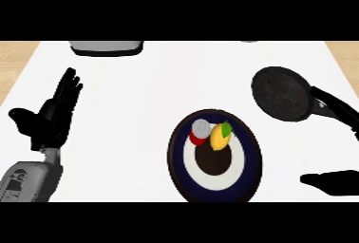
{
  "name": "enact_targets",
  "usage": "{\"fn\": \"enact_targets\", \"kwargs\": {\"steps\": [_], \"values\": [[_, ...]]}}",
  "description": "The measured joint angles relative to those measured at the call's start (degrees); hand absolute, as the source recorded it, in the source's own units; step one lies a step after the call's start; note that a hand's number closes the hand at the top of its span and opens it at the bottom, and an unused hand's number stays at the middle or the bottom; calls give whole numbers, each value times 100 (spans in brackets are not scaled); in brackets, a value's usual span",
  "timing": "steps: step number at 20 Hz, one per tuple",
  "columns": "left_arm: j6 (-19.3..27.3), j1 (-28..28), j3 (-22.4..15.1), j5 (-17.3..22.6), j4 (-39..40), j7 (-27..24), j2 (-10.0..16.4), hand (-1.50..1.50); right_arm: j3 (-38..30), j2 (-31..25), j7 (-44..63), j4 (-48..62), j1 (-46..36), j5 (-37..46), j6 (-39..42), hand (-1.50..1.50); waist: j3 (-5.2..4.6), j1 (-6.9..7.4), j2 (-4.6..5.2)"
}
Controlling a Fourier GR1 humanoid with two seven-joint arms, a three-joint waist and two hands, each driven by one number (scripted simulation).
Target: Pick the lemon from the plate and place it in the pan
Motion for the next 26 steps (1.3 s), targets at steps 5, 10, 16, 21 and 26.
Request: {"fn": "enact_targets", "kwargs": {"steps": [5, 10, 16, 21, 26], "values": [[-86, -43, 37, -54, 72, -49, -66, 0, 114, -17, 1274, -353, -919, 158, 581, -150, 6, 72, 16], [-148, 0, 55, -138, 57, -57, -165, 0, 370, 573, 1957, 50, -1990, 320, 1087, -150, 11, 112, 24], [-208, -40, 161, -216, 45, -3, -211, 0, 669, 1402, 2233, 248, -2426, 350, 1492, -150, 14, 86, 21], [-359, -64, 309, -236, 130, -35, -196, 0, 961, 1956, 2690, 269, -2468, 769, 1704, -150, 16, 65, 16], [-375, -61, 363, -330, 64, 17, -279, 0, 1080, 2432, 2981, 440, -2372, 1275, 1808, -150, 17, 56, 16]]}}
